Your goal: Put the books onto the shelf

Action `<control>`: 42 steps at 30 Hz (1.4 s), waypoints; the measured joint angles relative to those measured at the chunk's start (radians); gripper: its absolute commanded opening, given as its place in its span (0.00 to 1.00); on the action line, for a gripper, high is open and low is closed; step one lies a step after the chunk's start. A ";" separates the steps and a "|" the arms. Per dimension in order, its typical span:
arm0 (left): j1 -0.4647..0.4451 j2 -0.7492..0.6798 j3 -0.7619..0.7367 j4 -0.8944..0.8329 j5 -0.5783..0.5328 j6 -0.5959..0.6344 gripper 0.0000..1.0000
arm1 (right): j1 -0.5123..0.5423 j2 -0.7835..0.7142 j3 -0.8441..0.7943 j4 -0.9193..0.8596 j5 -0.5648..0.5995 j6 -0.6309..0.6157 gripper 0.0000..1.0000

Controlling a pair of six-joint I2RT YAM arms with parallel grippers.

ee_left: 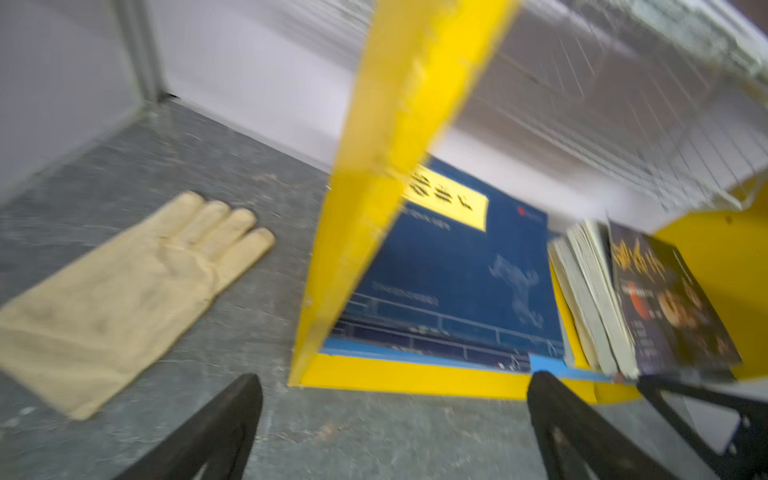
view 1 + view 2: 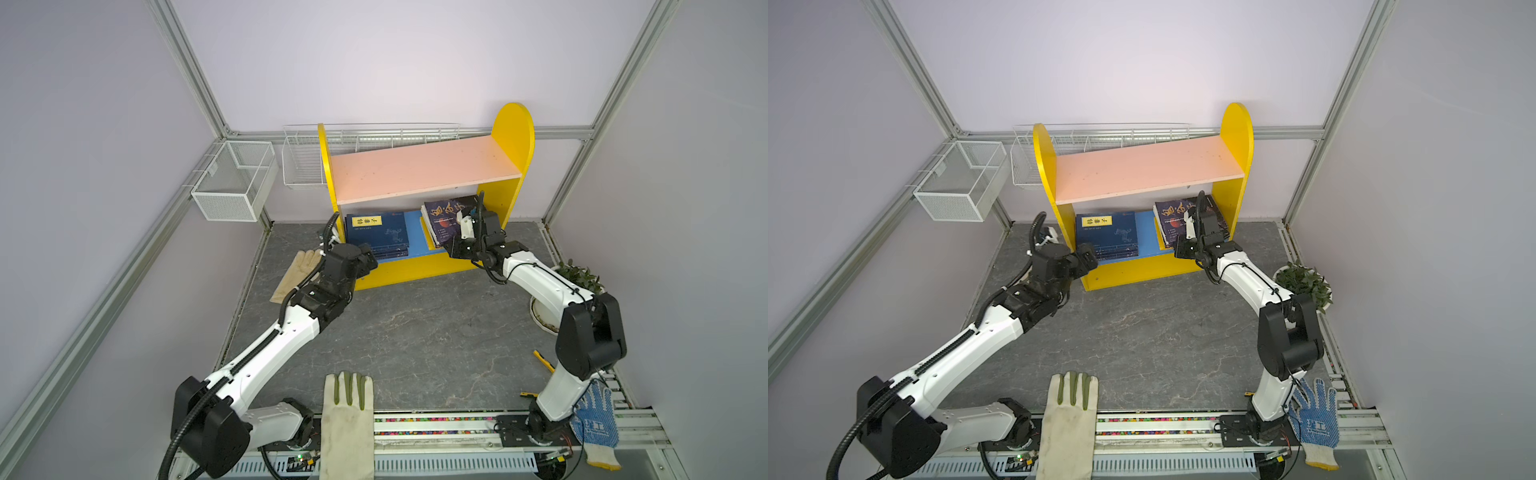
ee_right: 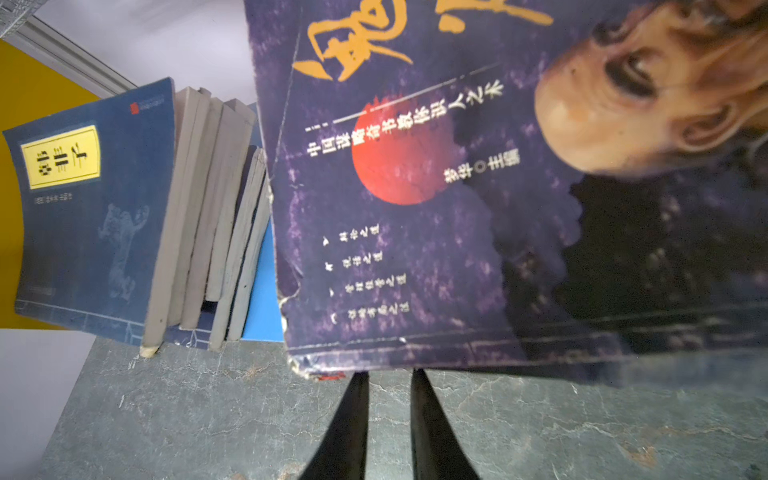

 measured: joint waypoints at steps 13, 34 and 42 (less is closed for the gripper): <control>0.128 -0.209 -0.173 -0.151 -0.188 -0.146 1.00 | 0.004 0.011 0.002 0.005 -0.021 0.014 0.22; 0.282 -0.064 -0.140 -0.209 -0.177 -0.074 1.00 | -0.003 -0.198 -0.209 0.092 0.129 -0.022 0.34; 0.343 0.116 -0.080 -0.235 -0.330 -0.005 0.99 | -0.142 -0.518 -0.562 0.226 0.453 -0.102 0.69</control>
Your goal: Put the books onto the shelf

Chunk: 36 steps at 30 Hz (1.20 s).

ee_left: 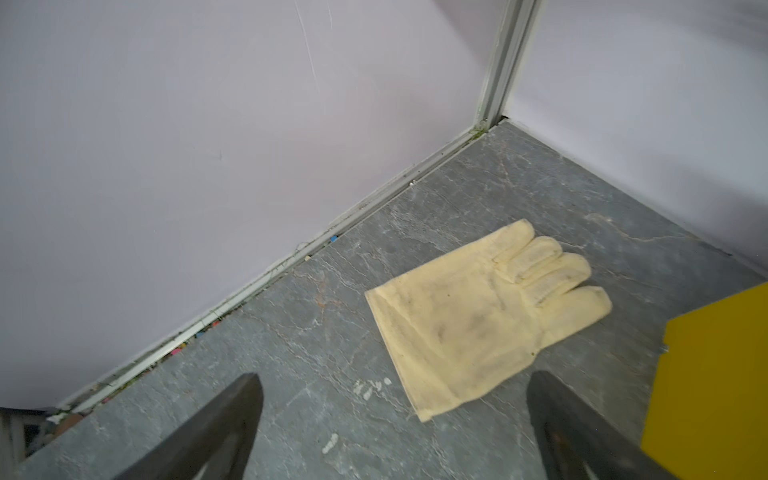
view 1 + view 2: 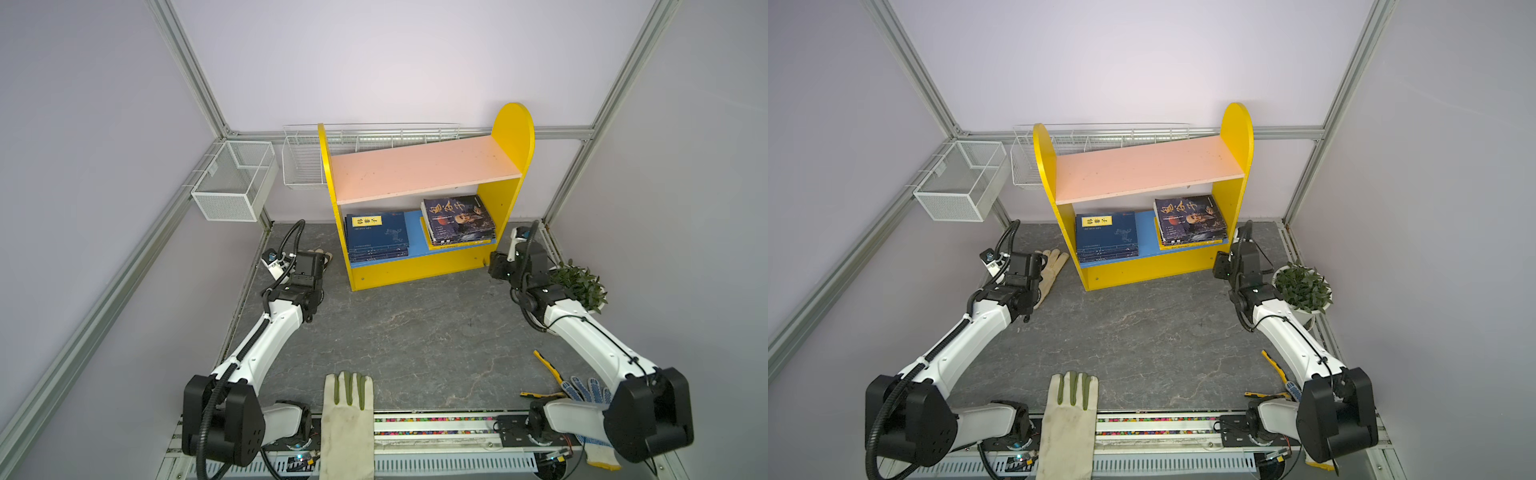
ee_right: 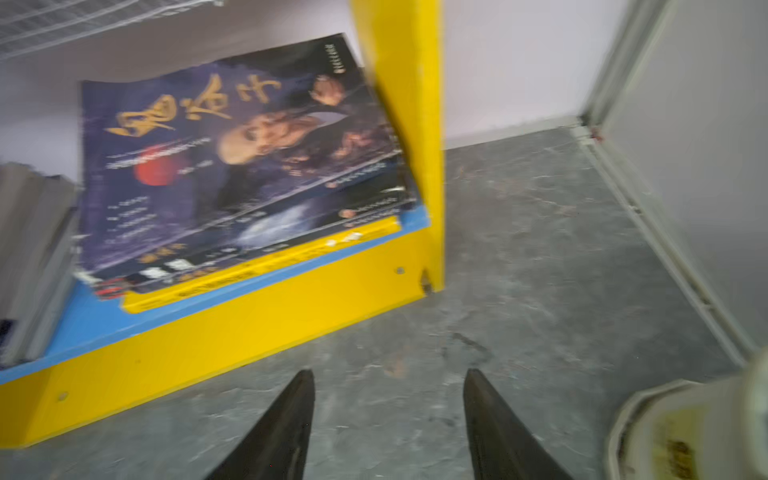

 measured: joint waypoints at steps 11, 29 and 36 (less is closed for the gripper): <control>0.003 0.254 -0.103 0.270 -0.125 0.184 0.99 | -0.067 0.264 -0.184 0.291 0.255 -0.230 0.77; 0.204 0.214 -0.557 1.184 0.463 0.564 0.99 | -0.190 0.290 -0.487 0.855 -0.082 -0.293 0.89; 0.203 0.217 -0.560 1.282 0.582 0.576 0.99 | -0.192 0.290 -0.487 0.881 -0.112 -0.293 0.89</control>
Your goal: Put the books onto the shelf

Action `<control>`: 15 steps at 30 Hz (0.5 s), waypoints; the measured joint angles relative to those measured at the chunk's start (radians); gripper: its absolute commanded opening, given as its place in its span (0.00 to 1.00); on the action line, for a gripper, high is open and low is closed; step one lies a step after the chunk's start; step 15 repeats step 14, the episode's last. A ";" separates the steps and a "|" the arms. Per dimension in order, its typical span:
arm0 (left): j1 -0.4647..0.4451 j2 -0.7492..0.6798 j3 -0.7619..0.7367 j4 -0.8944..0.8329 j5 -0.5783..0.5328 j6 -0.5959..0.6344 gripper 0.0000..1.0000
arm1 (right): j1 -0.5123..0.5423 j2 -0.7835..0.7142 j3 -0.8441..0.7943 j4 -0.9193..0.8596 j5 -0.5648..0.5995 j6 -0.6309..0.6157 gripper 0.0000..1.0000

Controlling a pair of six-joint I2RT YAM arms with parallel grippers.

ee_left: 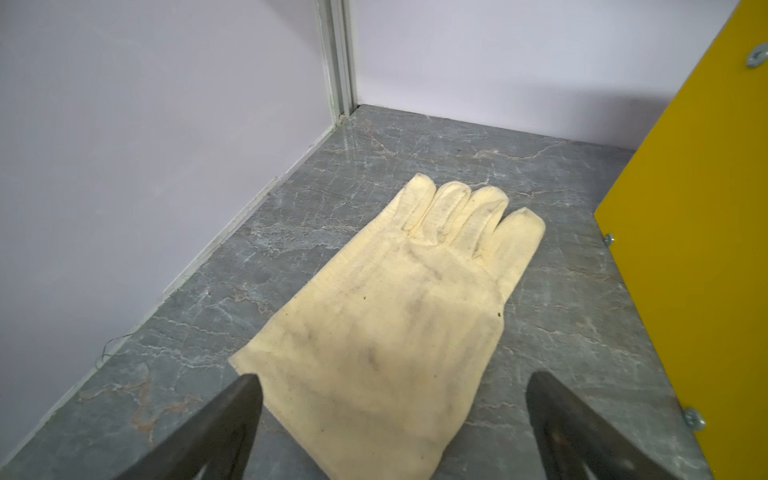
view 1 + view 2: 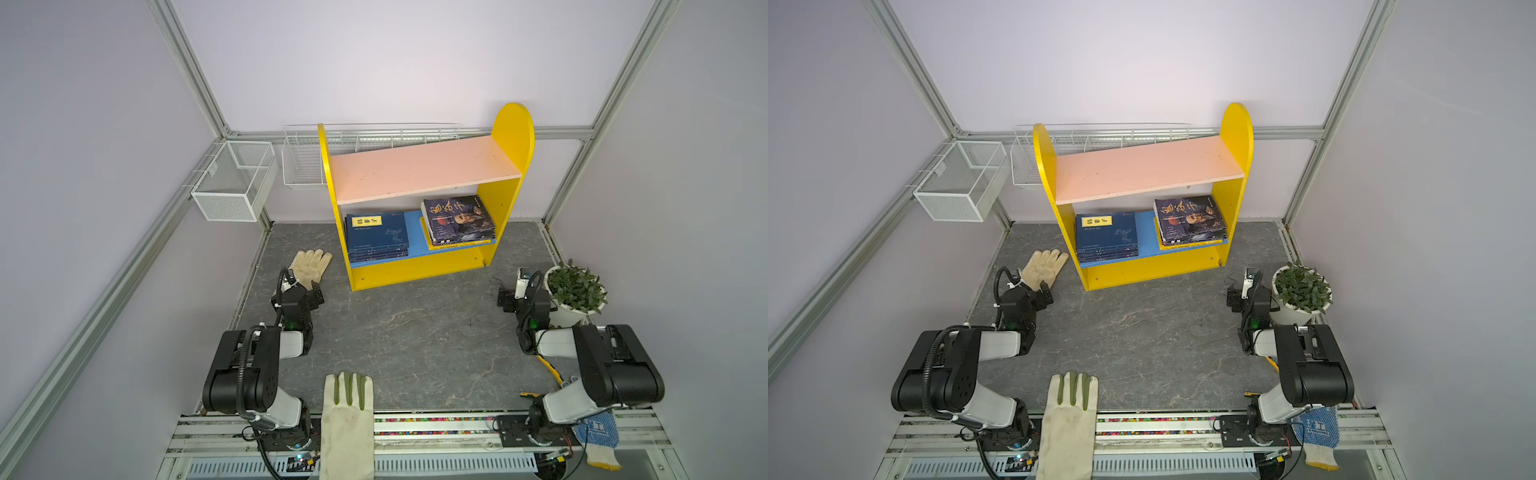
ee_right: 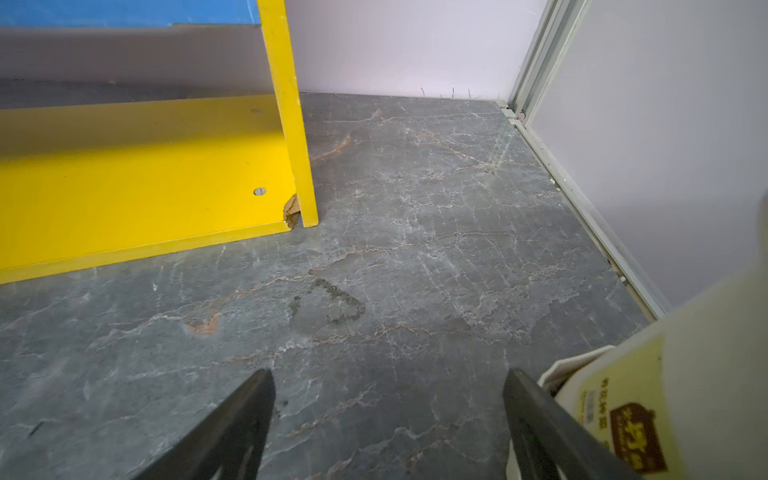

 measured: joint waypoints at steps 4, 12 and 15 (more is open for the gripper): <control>0.000 0.006 -0.002 0.046 0.020 0.005 0.99 | 0.000 0.000 0.000 0.000 -0.008 0.000 0.89; 0.000 0.010 -0.002 0.081 0.029 0.007 0.99 | -0.033 0.000 0.003 -0.005 -0.061 0.001 0.88; 0.000 0.010 -0.003 0.089 0.029 0.007 0.99 | -0.035 0.000 0.003 -0.005 -0.071 0.001 0.88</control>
